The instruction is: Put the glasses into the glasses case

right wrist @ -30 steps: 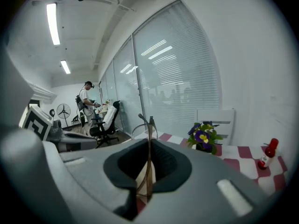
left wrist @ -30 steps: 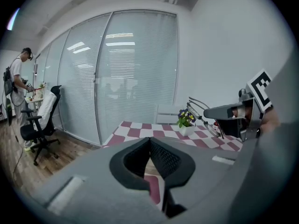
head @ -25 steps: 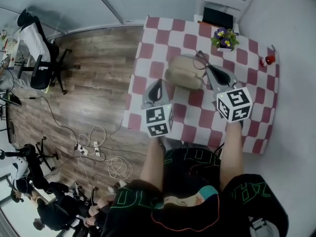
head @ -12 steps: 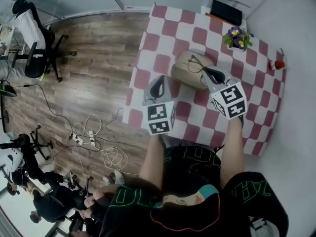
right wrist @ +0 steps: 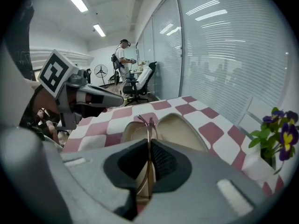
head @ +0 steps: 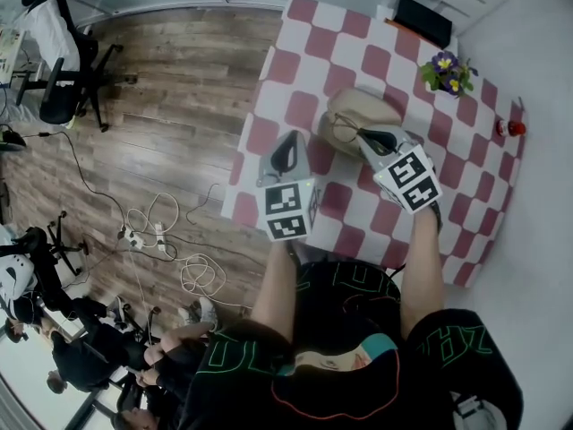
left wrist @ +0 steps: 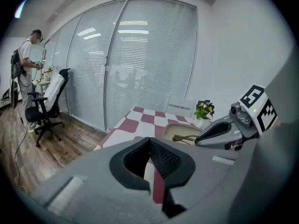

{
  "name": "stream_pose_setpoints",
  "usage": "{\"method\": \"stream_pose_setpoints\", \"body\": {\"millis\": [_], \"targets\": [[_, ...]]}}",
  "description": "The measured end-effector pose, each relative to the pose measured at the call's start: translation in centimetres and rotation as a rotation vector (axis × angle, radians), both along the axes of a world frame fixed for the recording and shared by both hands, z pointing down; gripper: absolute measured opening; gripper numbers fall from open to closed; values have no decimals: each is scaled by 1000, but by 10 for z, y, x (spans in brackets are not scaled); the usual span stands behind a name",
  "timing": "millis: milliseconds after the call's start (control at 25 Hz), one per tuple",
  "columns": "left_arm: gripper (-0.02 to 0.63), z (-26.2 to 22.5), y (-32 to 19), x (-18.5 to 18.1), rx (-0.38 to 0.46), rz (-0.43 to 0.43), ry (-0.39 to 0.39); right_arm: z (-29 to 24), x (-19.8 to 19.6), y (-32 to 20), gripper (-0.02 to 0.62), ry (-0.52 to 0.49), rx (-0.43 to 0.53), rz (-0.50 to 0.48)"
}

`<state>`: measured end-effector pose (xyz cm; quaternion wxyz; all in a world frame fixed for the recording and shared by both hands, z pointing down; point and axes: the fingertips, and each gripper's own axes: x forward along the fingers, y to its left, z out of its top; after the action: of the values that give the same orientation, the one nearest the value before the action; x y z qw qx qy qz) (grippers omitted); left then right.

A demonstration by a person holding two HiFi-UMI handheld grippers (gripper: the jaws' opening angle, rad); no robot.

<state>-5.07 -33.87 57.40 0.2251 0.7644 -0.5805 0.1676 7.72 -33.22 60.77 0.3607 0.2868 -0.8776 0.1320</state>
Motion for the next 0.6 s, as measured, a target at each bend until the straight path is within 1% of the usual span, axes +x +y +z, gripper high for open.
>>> {"method": "stream_pose_setpoints", "body": {"millis": [120,320,440,600], "targets": [[11,3,-2,-3,-4,-4,4,8,-9,5,18,23,-28,-51],[11,7,-3,-4,-15,-10,3,20,-21,13,18,28,-56,-124],[11,5,-3,-5,-19,-14,6,28,-25,17,18,54,-67,-142],[11,4,-4,-4,-24,-18,16,33,-25,13,18,93,-60,-139]]}}
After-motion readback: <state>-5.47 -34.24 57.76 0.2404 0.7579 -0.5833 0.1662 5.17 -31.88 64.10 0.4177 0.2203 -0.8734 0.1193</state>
